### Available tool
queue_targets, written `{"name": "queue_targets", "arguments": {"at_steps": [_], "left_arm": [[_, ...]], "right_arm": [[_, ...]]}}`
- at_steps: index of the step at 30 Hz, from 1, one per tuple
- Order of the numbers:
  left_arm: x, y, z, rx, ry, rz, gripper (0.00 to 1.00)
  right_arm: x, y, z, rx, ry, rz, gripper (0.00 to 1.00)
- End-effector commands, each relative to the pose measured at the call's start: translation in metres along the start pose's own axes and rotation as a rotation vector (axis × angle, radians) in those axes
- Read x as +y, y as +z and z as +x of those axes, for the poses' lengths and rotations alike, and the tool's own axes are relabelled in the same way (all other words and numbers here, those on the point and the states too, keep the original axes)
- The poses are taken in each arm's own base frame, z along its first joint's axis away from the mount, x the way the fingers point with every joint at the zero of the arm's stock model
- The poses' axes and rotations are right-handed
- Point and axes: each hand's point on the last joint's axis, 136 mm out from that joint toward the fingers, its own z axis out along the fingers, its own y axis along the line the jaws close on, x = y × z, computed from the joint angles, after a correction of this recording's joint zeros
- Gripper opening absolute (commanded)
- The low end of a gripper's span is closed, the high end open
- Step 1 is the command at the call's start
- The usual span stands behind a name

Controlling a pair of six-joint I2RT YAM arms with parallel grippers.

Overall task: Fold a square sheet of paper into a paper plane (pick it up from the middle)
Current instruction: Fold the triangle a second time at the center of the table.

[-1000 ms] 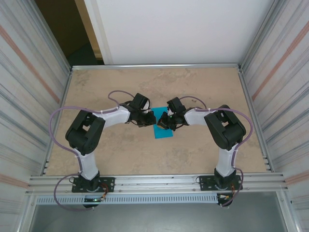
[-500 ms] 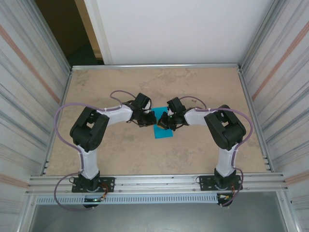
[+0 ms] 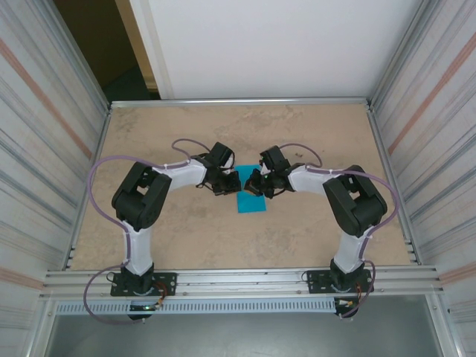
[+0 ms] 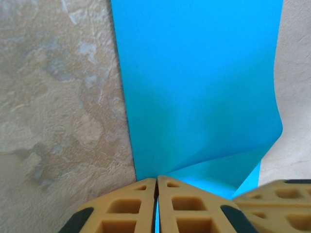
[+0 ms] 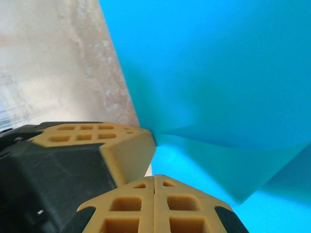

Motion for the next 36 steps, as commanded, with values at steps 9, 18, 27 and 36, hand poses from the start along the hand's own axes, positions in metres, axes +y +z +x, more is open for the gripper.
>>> {"name": "queue_targets", "arguments": {"at_steps": [9, 18, 27, 36], "left_arm": [[0.017, 0.010, 0.015, 0.065, -0.003, -0.072, 0.11], [0.010, 0.008, 0.012, 0.066, 0.011, -0.052, 0.13], [0.006, 0.006, 0.010, 0.063, 0.016, -0.044, 0.19], [-0.038, -0.027, -0.016, -0.016, 0.079, 0.076, 0.25]], "right_arm": [[-0.018, -0.006, -0.011, -0.029, -0.041, 0.088, 0.01], [-0.036, 0.000, -0.014, -0.026, -0.020, 0.129, 0.01], [-0.057, 0.005, -0.008, -0.023, 0.020, 0.174, 0.01], [-0.076, 0.009, -0.002, -0.012, 0.053, 0.212, 0.00]]}}
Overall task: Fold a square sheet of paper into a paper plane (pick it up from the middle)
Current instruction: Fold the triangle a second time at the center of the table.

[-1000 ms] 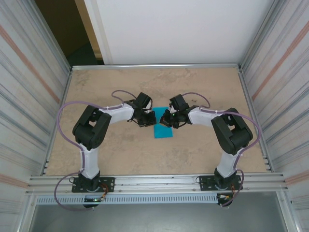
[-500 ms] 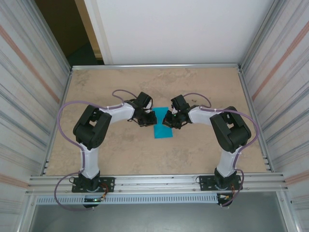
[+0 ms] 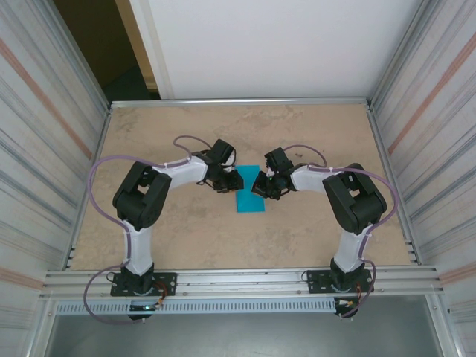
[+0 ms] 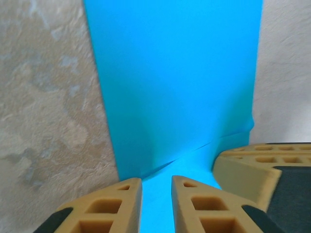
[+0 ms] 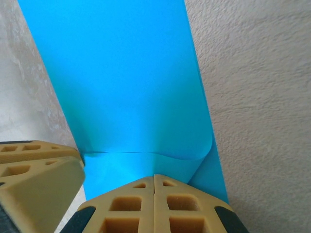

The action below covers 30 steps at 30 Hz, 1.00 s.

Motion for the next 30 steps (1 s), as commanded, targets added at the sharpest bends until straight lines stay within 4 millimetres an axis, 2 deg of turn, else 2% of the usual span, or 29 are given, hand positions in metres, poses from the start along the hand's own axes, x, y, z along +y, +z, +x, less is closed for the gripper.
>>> {"name": "queue_targets", "arguments": {"at_steps": [1, 6, 13, 17, 20, 30], "left_arm": [[-0.032, -0.024, -0.011, -0.036, 0.053, 0.084, 0.26], [-0.044, -0.036, 0.004, -0.052, 0.051, 0.115, 0.26], [-0.043, -0.030, 0.041, -0.017, 0.009, 0.106, 0.20], [-0.041, -0.021, 0.057, 0.027, -0.002, 0.102, 0.18], [-0.035, -0.014, 0.063, 0.048, -0.009, 0.088, 0.17], [-0.026, -0.006, 0.065, 0.052, -0.011, 0.059, 0.18]], "right_arm": [[-0.036, 0.010, 0.011, 0.030, 0.052, 0.103, 0.00], [-0.039, 0.009, 0.011, 0.025, 0.059, 0.108, 0.00], [-0.040, 0.010, 0.012, 0.030, 0.064, 0.107, 0.00], [-0.041, 0.011, 0.012, 0.032, 0.069, 0.108, 0.00], [-0.042, 0.011, 0.012, 0.036, 0.070, 0.109, 0.00], [-0.047, 0.012, 0.015, 0.038, 0.077, 0.120, 0.00]]}}
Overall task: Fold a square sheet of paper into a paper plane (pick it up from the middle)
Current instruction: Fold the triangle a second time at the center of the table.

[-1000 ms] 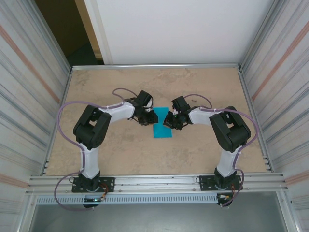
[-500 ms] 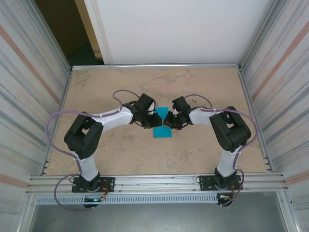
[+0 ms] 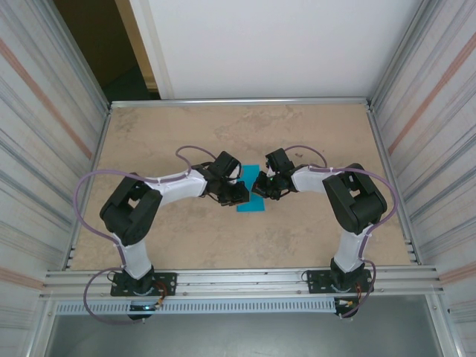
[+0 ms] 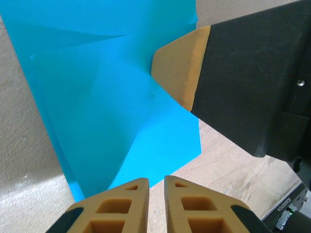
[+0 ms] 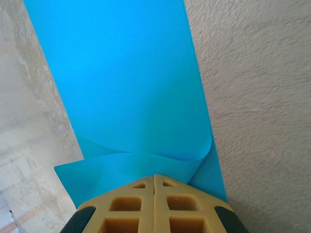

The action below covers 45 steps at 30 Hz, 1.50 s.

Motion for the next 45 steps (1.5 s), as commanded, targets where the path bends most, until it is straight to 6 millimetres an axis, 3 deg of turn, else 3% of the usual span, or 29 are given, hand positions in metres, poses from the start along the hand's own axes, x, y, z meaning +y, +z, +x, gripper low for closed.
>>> {"name": "queue_targets", "arguments": {"at_steps": [1, 25, 45], "left_arm": [[0.009, 0.008, 0.005, 0.011, -0.008, -0.022, 0.18], [0.033, 0.019, 0.008, 0.021, 0.002, -0.105, 0.17], [0.041, 0.024, 0.013, 0.045, 0.004, -0.132, 0.17]], "right_arm": [[-0.047, 0.010, 0.015, 0.040, 0.080, 0.145, 0.00], [-0.048, 0.011, 0.016, 0.042, 0.085, 0.147, 0.00], [-0.047, 0.010, 0.016, 0.043, 0.084, 0.144, 0.00]]}}
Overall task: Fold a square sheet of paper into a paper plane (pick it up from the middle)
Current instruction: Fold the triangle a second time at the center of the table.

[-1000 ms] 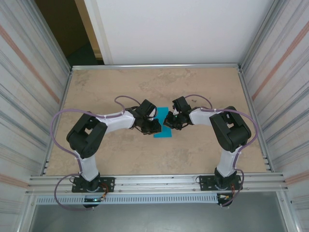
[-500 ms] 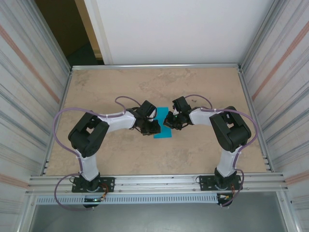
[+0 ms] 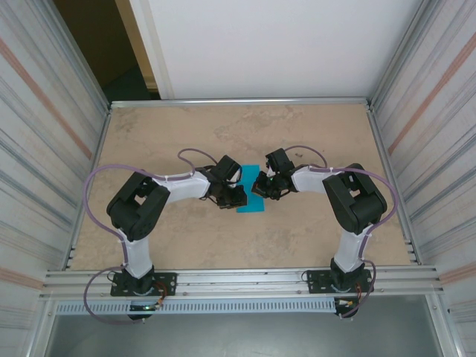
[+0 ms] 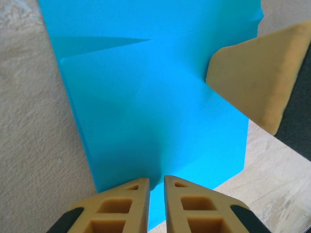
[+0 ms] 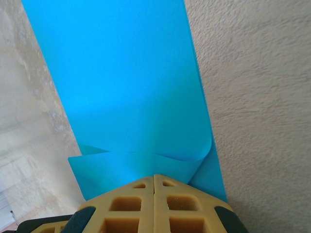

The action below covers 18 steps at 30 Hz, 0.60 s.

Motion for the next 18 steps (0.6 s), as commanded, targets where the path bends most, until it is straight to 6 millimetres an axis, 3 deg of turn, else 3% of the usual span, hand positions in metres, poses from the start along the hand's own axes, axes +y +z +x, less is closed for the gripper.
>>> {"name": "queue_targets", "arguments": {"at_steps": [1, 6, 12, 15, 18], "left_arm": [[0.017, 0.007, 0.012, 0.042, -0.003, -0.060, 0.17], [0.028, 0.010, 0.019, 0.062, -0.004, -0.094, 0.13], [0.037, 0.012, 0.026, 0.079, -0.006, -0.120, 0.06], [0.039, 0.013, 0.028, 0.082, -0.008, -0.123, 0.04], [0.039, 0.013, 0.027, 0.078, -0.010, -0.119, 0.02]], "right_arm": [[-0.046, 0.010, 0.015, 0.042, 0.080, 0.143, 0.00], [-0.029, -0.001, 0.009, 0.028, 0.051, 0.086, 0.00], [0.022, -0.038, -0.006, -0.010, -0.101, -0.068, 0.01], [0.027, -0.044, -0.001, -0.002, -0.165, -0.062, 0.01], [0.024, -0.037, 0.011, 0.027, -0.186, -0.039, 0.00]]}}
